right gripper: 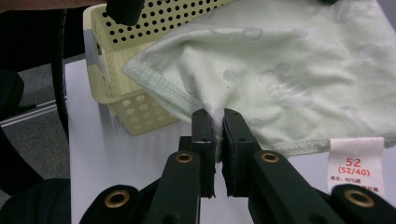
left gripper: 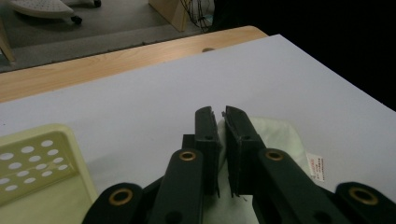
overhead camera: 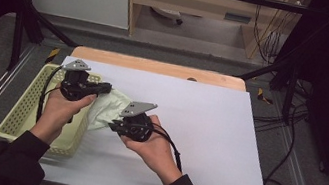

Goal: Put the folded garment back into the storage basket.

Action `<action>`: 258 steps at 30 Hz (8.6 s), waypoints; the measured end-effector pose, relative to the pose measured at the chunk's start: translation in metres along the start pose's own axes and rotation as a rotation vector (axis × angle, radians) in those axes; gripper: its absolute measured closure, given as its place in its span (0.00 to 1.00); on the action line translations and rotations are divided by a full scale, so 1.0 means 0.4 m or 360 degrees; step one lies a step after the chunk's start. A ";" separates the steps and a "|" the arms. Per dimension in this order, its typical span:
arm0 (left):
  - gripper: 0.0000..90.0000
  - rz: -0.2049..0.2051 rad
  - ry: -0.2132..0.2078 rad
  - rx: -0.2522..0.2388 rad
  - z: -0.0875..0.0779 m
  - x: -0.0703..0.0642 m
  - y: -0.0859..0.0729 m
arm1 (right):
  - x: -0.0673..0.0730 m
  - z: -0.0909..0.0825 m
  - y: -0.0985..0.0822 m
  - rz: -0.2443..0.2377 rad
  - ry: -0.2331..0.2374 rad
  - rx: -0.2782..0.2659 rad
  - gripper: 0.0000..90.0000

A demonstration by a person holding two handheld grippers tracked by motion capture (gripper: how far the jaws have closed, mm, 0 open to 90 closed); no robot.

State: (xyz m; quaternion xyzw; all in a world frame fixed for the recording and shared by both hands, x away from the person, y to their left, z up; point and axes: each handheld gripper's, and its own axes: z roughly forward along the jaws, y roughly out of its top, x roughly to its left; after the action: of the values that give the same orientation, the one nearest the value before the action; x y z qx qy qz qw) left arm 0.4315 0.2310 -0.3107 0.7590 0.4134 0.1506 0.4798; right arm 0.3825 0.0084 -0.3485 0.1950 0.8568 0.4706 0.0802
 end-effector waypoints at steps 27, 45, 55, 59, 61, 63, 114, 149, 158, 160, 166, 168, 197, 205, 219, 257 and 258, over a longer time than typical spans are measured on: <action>0.94 -0.0108 0.0114 -0.0030 -0.094 0.124 0.004 | 0.030 0.105 0.106 -0.0089 0.0030 -0.0042 0.94; 0.94 -0.0123 0.0190 -0.0019 -0.103 0.167 0.011 | 0.024 0.156 0.132 -0.0096 0.0032 -0.0075 0.94; 0.94 -0.0138 0.0225 -0.0017 -0.111 0.186 0.012 | 0.027 0.185 0.149 -0.0111 0.0044 -0.0072 0.94; 0.94 -0.0142 0.0235 -0.0013 -0.118 0.194 0.011 | 0.031 0.196 0.156 -0.0113 0.0046 -0.0065 0.94; 0.94 -0.0147 0.0240 -0.0014 -0.121 0.198 0.010 | 0.033 0.201 0.159 -0.0113 0.0053 -0.0064 0.94; 0.94 -0.0154 0.0240 -0.0014 -0.125 0.202 0.009 | 0.035 0.207 0.161 -0.0121 0.0055 -0.0061 0.94; 0.94 -0.0141 0.0315 0.0107 -0.132 0.246 -0.033 | 0.058 0.295 0.161 -0.0128 0.0102 -0.0007 0.94; 0.94 -0.0162 0.0338 0.0180 -0.118 0.272 -0.074 | 0.072 0.332 0.149 -0.0137 0.0121 0.0042 0.94; 0.94 -0.0175 0.0340 0.0198 -0.114 0.279 -0.086 | 0.075 0.339 0.146 -0.0139 0.0123 0.0058 0.94; 0.94 -0.0179 0.0339 0.0201 -0.113 0.280 -0.088 | 0.076 0.340 0.145 -0.0142 0.0126 0.0063 0.94; 0.94 -0.0179 0.0345 0.0221 -0.109 0.282 -0.095 | 0.077 0.345 0.142 -0.0146 0.0126 0.0075 0.94; 0.94 -0.0183 0.0345 0.0221 -0.107 0.283 -0.097 | 0.078 0.345 0.140 -0.0140 0.0125 0.0084 0.94; 0.94 -0.0191 0.0388 0.0187 -0.073 0.277 -0.152 | 0.077 0.347 0.122 -0.0169 0.0108 0.0164 0.94; 0.53 -0.0134 0.0511 0.0047 -0.079 0.280 -0.146 | 0.095 0.328 0.118 -0.0152 0.0016 0.0163 0.44; 0.23 -0.0184 0.0450 -0.0214 -0.152 0.129 -0.151 | 0.065 0.130 0.065 -0.0041 -0.0176 -0.0004 0.11; 0.12 -0.0087 0.0320 -0.0322 -0.167 -0.049 -0.319 | -0.135 -0.121 -0.055 0.0216 -0.0529 -0.0200 0.03; 0.12 -0.0095 0.0309 -0.0321 -0.165 -0.049 -0.320 | -0.138 -0.130 -0.057 0.0226 -0.0545 -0.0218 0.03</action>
State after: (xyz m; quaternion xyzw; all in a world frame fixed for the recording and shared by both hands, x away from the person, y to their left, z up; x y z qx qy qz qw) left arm 0.3163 0.2810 -0.3841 0.6762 0.4632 0.2497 0.5156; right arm 0.4103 -0.0654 -0.3419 0.3262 0.7806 0.4924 0.2045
